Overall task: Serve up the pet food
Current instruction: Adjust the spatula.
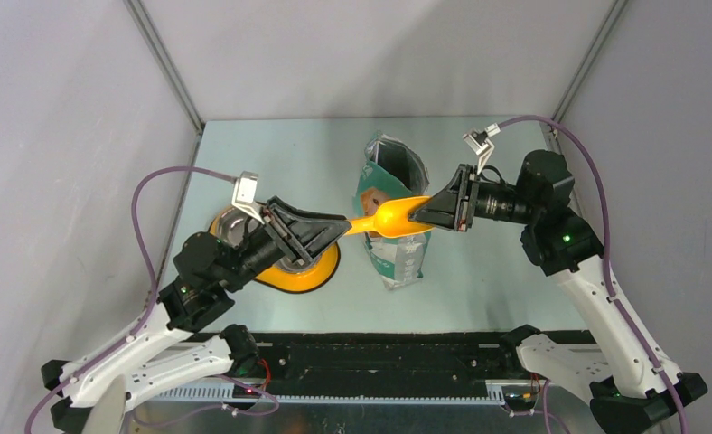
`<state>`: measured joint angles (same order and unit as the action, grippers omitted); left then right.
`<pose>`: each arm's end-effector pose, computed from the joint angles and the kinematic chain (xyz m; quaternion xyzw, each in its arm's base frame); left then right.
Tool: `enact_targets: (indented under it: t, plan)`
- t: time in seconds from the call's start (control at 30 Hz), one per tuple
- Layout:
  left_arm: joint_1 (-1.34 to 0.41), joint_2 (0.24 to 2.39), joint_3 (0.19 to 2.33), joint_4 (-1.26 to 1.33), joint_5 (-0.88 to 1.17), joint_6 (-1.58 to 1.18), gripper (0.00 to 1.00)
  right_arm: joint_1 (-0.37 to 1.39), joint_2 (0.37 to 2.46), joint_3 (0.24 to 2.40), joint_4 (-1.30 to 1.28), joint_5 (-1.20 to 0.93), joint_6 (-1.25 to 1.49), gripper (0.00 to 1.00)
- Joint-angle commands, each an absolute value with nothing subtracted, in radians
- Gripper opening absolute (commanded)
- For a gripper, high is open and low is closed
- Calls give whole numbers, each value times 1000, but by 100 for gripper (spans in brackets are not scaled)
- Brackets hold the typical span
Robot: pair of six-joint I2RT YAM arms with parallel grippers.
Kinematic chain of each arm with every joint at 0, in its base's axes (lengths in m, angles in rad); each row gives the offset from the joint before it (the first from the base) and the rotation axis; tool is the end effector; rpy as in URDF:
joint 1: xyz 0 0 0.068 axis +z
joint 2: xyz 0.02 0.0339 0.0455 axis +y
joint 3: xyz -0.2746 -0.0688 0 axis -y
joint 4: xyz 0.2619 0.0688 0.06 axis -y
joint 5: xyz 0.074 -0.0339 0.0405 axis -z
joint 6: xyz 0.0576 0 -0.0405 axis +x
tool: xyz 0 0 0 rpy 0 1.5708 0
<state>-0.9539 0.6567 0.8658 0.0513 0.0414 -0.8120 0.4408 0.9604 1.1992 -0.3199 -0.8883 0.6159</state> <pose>0.0984 -0.1428 0.4281 0.0596 0.6065 -0.6205 0.4936 0.1734 0.1312 0.4498 -0.2321 0.6868 0.5814 0.3694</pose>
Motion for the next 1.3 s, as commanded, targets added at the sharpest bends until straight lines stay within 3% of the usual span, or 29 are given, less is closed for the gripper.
enact_targets:
  t: [0.0, 0.37, 0.47, 0.7, 0.77, 0.8, 0.93, 0.97, 1.13, 1.27]
  plan:
    - [-945, 659, 888, 105, 74, -832, 43, 435, 960, 1242, -323, -901, 592, 0]
    - [-942, 679, 901, 77, 114, -815, 47, 411, 965, 1241, -290, -885, 633, 0]
    - [-942, 677, 906, 61, 105, -808, 38, 409, 971, 1248, -307, -900, 619, 0]
    - [-943, 680, 911, 45, 84, -802, 31, 409, 980, 1270, -363, -912, 553, 0]
    - [-943, 684, 901, 63, 89, -802, 17, 408, 983, 1277, -380, -908, 534, 0]
    - [-943, 687, 899, 70, 99, -802, 4, 409, 985, 1283, -392, -908, 527, 0]
    - [-942, 676, 864, 126, 96, -799, 0, 411, 995, 1303, -434, -901, 461, 2]
    - [-943, 672, 856, 127, 74, -800, 0, 411, 996, 1312, -442, -894, 450, 6]
    - [-942, 619, 818, 150, -9, -817, 0, 408, 983, 1338, -464, -801, 390, 51]
    - [-942, 562, 792, 172, -64, -793, 0, 407, 973, 1383, -496, -722, 345, 70]
